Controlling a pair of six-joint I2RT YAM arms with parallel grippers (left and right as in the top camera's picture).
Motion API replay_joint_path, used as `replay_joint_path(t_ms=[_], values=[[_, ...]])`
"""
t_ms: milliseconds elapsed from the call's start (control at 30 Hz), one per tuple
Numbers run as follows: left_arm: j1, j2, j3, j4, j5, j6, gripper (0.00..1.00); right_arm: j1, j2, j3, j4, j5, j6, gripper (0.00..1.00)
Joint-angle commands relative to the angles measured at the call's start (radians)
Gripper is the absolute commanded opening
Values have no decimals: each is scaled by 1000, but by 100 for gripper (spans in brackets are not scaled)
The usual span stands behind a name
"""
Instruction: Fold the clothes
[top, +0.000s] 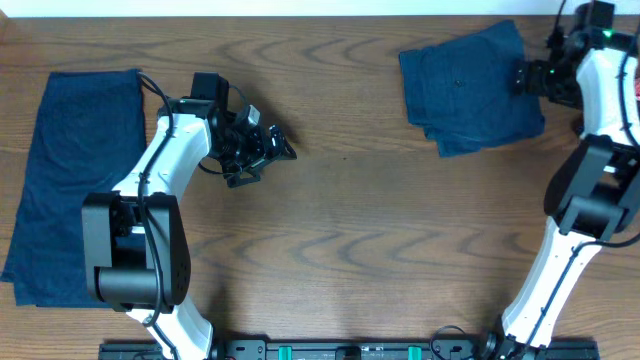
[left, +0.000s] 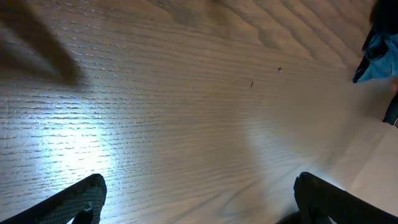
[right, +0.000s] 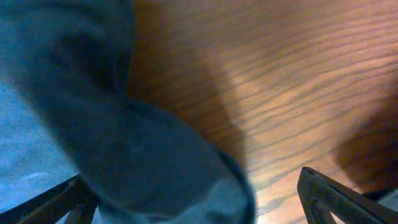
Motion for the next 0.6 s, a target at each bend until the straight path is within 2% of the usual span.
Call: replay_joint_path(t_ms=[0, 333, 567], values=[[-3, -7, -1, -4, -12, 9, 98, -23, -7, 26, 13, -101, -43, 99], [-29, -7, -1, -5, -12, -5, 98, 31, -6, -25, 70, -186, -65, 99], [-37, -7, -1, -5, -12, -5, 98, 76, -6, -119, 145, -186, -64, 86]])
